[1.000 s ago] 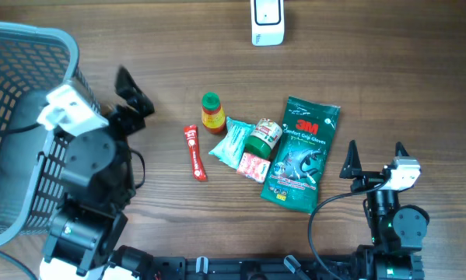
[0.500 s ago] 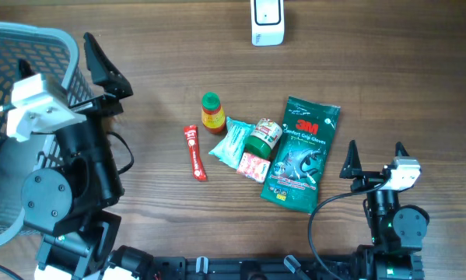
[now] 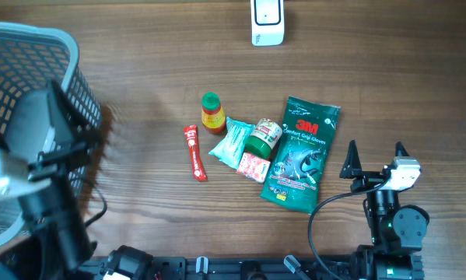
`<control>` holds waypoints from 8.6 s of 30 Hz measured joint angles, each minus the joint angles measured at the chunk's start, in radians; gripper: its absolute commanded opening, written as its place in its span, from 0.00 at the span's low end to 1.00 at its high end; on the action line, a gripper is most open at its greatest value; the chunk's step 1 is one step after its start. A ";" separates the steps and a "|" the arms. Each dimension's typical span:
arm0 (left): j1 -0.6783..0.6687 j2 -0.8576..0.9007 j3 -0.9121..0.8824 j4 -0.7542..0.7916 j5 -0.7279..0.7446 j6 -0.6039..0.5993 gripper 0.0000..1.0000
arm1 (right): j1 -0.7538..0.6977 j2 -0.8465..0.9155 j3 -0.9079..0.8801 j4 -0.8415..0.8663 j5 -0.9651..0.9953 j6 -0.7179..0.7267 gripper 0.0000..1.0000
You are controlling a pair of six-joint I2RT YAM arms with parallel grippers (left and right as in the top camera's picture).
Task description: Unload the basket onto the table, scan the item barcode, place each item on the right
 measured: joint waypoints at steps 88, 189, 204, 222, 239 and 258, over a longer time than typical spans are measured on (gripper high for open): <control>0.364 -0.512 -0.111 -1.225 0.630 -0.472 1.00 | 0.000 0.307 0.410 -0.295 -0.649 0.750 0.99; 0.364 -0.513 -0.114 -1.226 0.634 -0.472 1.00 | 0.492 2.023 1.446 -0.849 -0.084 1.049 0.91; 0.364 -0.513 -0.114 -1.226 0.634 -0.472 1.00 | 0.492 2.023 1.449 -1.188 -0.037 0.823 0.80; 0.364 -0.513 -0.114 -1.226 0.634 -0.472 1.00 | 0.486 2.022 1.476 -1.136 -0.122 0.673 0.52; 0.364 -0.513 -0.114 -1.226 0.634 -0.472 1.00 | 0.356 2.028 1.528 -1.604 -0.623 0.181 0.62; 0.364 -0.513 -0.114 -1.226 0.634 -0.472 1.00 | 0.524 2.060 1.311 -1.543 -0.637 0.169 0.62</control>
